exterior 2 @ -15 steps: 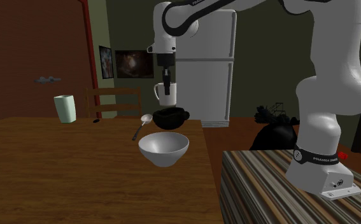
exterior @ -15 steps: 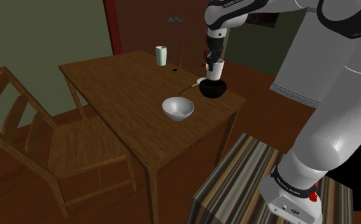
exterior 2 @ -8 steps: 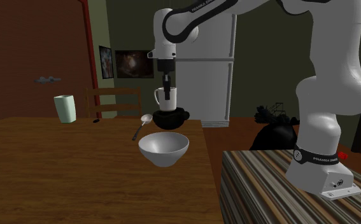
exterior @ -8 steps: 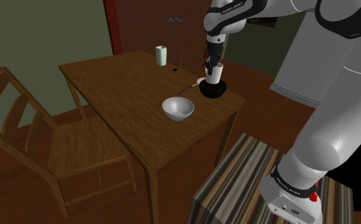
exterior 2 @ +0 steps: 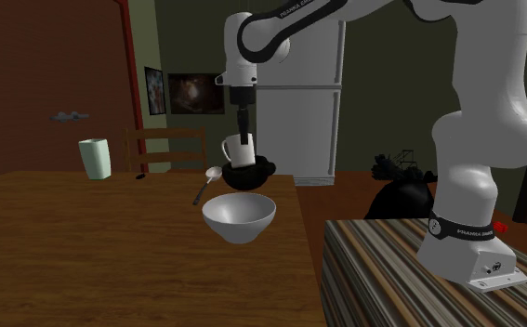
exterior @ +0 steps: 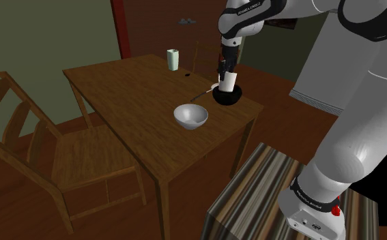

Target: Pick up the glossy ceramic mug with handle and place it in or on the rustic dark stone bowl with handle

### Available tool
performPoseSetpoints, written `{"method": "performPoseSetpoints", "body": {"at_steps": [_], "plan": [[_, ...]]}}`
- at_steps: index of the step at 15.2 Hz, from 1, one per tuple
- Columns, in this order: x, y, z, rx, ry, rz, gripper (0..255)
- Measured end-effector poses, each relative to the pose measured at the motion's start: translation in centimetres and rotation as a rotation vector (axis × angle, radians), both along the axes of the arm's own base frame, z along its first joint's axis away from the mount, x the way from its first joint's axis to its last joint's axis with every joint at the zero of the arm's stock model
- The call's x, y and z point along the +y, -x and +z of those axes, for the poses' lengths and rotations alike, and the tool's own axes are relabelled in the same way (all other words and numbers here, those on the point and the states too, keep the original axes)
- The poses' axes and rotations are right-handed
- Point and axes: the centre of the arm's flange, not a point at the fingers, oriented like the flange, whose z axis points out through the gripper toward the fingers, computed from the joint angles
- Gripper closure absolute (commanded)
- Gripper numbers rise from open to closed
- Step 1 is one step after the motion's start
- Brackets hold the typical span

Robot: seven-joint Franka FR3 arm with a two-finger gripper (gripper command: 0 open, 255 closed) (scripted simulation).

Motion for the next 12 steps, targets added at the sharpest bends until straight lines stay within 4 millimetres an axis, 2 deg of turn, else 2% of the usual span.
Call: {"method": "performPoseSetpoints", "body": {"at_steps": [2, 7, 12], "plan": [[0.0, 0.0, 0.0, 0.000, 0.000, 0.000, 0], [0.3, -0.1, 4.5, -0.001, 0.000, 0.000, 0], [0.3, -0.1, 5.0, 0.000, 0.000, 0.000, 0]]}}
